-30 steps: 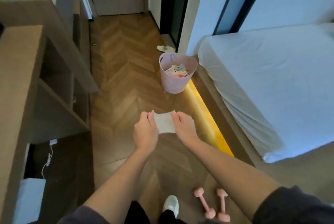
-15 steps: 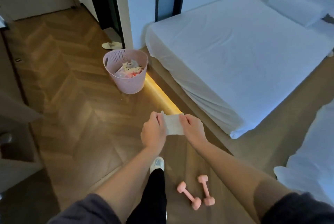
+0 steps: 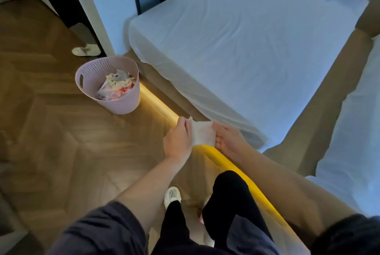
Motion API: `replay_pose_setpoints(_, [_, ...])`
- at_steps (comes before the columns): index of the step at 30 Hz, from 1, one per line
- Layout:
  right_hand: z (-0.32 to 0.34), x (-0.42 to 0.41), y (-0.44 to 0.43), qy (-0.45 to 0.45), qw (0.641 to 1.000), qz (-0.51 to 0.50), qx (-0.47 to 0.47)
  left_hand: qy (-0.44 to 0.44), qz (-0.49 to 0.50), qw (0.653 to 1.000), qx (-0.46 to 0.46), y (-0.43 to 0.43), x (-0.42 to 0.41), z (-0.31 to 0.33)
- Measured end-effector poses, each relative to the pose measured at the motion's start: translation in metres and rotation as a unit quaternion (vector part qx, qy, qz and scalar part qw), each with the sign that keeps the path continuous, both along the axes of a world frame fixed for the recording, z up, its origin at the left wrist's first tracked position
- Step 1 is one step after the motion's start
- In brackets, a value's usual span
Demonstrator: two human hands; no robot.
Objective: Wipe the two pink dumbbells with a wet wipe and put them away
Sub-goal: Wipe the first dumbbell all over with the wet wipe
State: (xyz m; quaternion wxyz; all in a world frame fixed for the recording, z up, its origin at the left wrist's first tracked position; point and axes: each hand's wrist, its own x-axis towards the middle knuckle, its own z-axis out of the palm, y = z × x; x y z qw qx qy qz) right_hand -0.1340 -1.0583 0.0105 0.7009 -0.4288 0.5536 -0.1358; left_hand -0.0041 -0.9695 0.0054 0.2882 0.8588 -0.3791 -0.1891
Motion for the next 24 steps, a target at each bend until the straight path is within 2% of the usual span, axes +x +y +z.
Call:
replay_pose_setpoints(6, [0.002, 0.021, -0.055, -0.024, 0.996, 0.071, 0.054, 0.004, 0.047, 0.999, 0.002, -0.032, 0.011, -0.010])
replay_pose_setpoints(11, [-0.007, 0.063, -0.107, -0.012, 0.976, 0.185, 0.116, 0.013, 0.172, 0.985, 0.003, -0.055, 0.019, -0.024])
replay_pose_setpoints(17, [-0.029, 0.094, -0.150, 0.011, 0.919, 0.353, 0.175, 0.054, 0.378, 0.924, -0.001, -0.073, -0.009, -0.041])
replay_pose_setpoints(21, [-0.037, 0.093, -0.155, 0.033, 0.878, 0.432, 0.202, 0.071, 0.462, 0.884, 0.013, -0.078, -0.038, -0.052])
replay_pose_setpoints(24, [-0.041, 0.088, -0.149, 0.052, 0.842, 0.469, 0.262, 0.081, 0.501, 0.862, 0.005, -0.075, -0.057, -0.057])
